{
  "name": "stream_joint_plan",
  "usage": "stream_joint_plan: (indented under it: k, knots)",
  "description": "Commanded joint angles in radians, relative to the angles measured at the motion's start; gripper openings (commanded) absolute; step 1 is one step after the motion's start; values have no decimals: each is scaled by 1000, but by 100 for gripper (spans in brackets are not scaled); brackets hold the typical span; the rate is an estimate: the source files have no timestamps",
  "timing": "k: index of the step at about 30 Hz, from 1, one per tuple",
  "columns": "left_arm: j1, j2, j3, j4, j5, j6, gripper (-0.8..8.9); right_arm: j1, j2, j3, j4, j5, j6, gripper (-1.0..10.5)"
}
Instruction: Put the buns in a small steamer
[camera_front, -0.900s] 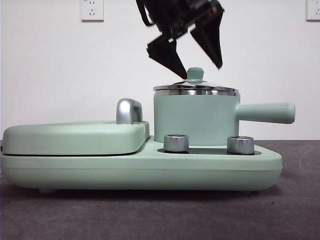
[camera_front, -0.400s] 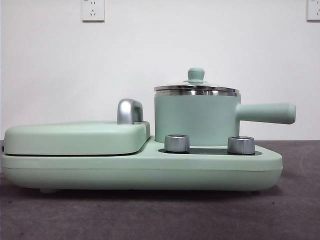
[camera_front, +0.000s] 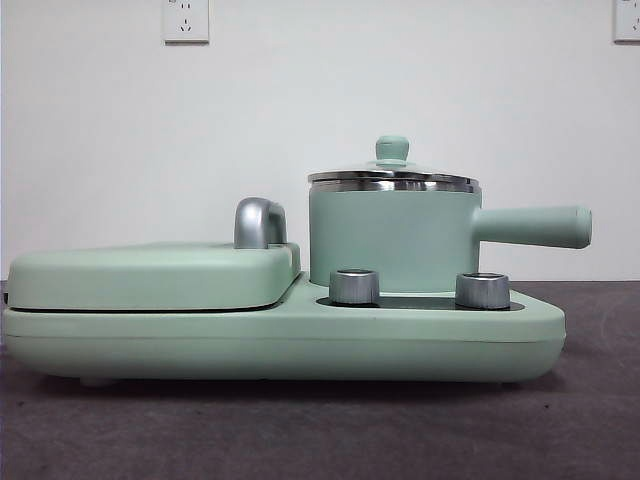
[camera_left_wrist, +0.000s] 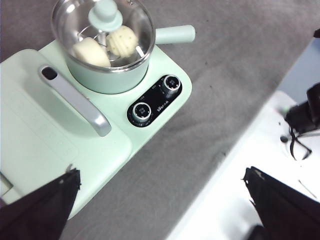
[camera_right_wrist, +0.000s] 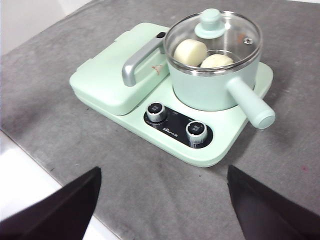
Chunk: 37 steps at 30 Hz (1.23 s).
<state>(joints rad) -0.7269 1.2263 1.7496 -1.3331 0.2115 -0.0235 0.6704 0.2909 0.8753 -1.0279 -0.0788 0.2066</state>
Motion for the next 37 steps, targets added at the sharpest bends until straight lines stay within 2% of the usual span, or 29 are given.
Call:
stream_joint_plan:
  k: [1, 7, 12, 13, 14, 15, 16, 18, 21, 37]
  knots:
    - [-7, -150, -214, 174, -9, -81, 530, 8, 0, 7, 11, -13, -5, 400]
    - [-7, -439, -624, 437, -132, -182, 531, 8, 1, 7, 12, -26, -13, 400]
    - [-6, -587, -826, 534, -142, -278, 528, 8, 1, 7, 25, -26, -13, 400]
    - [-6, -602, -845, 537, -142, -292, 503, 8, 1, 7, 29, -26, -13, 400]
    - [-6, -616, -863, 540, -142, -307, 388, 8, 1, 7, 35, -26, -13, 400]
    - [-6, -623, -872, 538, -142, -310, 234, 8, 1, 7, 40, -26, -13, 394]
    - [-6, -627, -875, 535, -142, -309, 28, 8, 1, 7, 41, -27, -13, 327]
    - [-6, -627, -875, 543, -142, -309, 20, 8, 1, 7, 37, -27, -14, 19]
    - [-6, -625, -875, 567, -142, -311, 7, 8, 1, 7, 34, -24, -38, 19]
    - [8, -646, -888, 597, -144, -306, 7, 8, 0, 8, 56, -24, -32, 20]
